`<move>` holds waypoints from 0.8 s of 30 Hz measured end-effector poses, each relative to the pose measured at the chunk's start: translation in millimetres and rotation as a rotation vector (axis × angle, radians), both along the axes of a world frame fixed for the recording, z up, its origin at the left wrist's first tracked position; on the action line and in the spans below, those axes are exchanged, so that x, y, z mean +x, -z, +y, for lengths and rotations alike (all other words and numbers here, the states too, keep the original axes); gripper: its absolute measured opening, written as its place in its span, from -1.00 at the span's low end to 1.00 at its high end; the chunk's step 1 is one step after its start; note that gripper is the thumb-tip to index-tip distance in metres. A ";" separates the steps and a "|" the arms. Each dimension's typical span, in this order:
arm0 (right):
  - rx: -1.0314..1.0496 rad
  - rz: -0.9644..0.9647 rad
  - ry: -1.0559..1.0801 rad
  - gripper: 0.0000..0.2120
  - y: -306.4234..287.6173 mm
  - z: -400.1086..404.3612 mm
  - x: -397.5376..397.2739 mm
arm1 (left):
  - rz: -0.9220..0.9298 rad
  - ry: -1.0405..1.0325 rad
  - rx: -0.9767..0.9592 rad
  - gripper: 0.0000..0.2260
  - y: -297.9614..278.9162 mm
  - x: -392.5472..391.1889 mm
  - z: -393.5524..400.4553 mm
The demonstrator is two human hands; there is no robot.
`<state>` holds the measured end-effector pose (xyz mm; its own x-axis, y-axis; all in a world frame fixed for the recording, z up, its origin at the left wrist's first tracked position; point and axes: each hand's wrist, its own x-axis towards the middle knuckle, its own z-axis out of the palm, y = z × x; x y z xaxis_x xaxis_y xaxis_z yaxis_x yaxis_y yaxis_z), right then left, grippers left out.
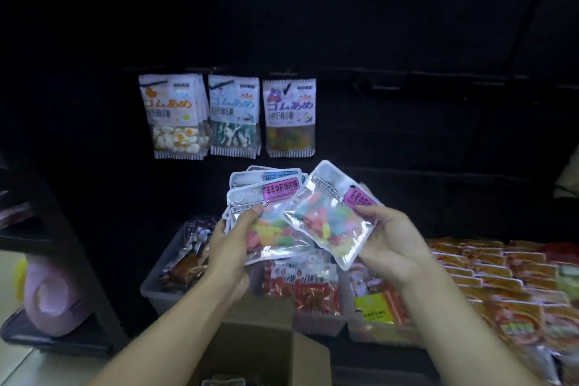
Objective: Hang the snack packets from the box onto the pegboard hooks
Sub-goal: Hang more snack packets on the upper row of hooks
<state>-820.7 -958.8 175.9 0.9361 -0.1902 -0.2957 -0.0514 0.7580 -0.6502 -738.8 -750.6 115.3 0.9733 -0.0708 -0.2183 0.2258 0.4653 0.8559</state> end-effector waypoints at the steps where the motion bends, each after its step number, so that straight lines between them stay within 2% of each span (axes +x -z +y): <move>1: -0.044 -0.047 0.035 -0.55 -16.7 -5.6 -1.7 | -0.012 0.010 -0.010 0.16 -11.8 -0.3 -6.4; 4: -0.299 -0.178 0.094 -0.63 -66.4 -24.0 -3.8 | -0.070 0.063 -0.020 -0.09 -58.5 -13.0 -23.6; 7: -0.612 -0.272 0.162 -0.83 -116.2 -37.9 -6.1 | -0.124 0.163 0.004 -0.48 -100.8 -25.3 -37.0; 10: -0.830 -0.398 0.295 -0.93 -165.9 -45.9 -5.3 | -0.142 0.211 0.043 -0.57 -138.4 -28.1 -49.2; 13: -0.863 -0.489 0.379 -0.95 -213.2 -51.0 6.3 | -0.182 0.232 0.067 -0.57 -170.1 -30.3 -59.3; 17: -0.772 -0.479 0.462 -0.96 -266.4 -60.5 44.7 | -0.197 0.220 0.055 -0.69 -203.3 -26.6 -72.6; 20: -0.718 -0.434 0.556 -0.91 -301.2 -67.4 74.7 | -0.209 0.217 0.042 -0.61 -227.4 -17.5 -84.0; 24: -0.759 -0.474 0.679 -0.86 -336.8 -72.7 101.5 | -0.229 0.181 0.045 -0.58 -259.3 -8.4 -93.1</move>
<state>-719.2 -1031.4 512.8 0.5568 -0.6832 0.4725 0.5971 -0.0662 -0.7994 -747.2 -843.7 374.5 0.9700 -0.2430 -0.0010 0.1001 0.3959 0.9128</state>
